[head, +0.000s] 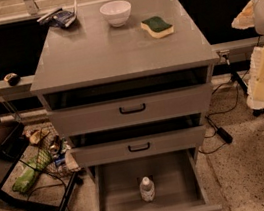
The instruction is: Pick blue plastic bottle from bottom drawer and place on counter
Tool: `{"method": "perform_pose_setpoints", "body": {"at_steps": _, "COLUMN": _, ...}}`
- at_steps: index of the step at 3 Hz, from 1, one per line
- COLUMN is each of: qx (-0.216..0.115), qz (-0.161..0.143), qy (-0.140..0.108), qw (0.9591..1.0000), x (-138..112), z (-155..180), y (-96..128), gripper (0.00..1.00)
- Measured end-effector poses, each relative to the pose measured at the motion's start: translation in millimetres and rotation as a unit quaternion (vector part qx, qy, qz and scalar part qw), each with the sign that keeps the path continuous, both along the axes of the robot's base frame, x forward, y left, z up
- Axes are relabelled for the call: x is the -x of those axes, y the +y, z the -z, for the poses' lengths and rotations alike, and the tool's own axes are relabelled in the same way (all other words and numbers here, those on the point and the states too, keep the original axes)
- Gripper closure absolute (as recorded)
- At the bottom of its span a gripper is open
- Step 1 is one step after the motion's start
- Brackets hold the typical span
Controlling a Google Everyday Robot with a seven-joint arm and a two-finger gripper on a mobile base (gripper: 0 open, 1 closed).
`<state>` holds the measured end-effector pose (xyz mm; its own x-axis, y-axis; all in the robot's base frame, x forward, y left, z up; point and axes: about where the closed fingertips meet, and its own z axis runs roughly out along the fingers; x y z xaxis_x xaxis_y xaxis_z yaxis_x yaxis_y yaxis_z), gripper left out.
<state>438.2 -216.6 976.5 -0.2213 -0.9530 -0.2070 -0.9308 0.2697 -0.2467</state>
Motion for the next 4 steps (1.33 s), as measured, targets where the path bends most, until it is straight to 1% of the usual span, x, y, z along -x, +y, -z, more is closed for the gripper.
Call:
{"method": "perform_pose_setpoints", "body": {"at_steps": 1, "qx": 0.000, "qz": 0.000, "qy": 0.000, "qw": 1.0000, "x": 0, "z": 0, "y": 0, "gripper": 0.00}}
{"method": "perform_pose_setpoints", "body": {"at_steps": 2, "qx": -0.036, "qz": 0.013, "qy": -0.005, "qw": 0.9993, "x": -5, "z": 25, "y": 5, "gripper": 0.00}}
{"method": "perform_pose_setpoints", "body": {"at_steps": 3, "qx": -0.127, "qz": 0.021, "qy": 0.023, "qw": 0.9914, "x": 10, "z": 101, "y": 23, "gripper": 0.00}}
{"method": "perform_pose_setpoints", "body": {"at_steps": 4, "qx": -0.233, "qz": 0.029, "qy": 0.059, "qw": 0.9702, "x": 29, "z": 190, "y": 54, "gripper": 0.00}}
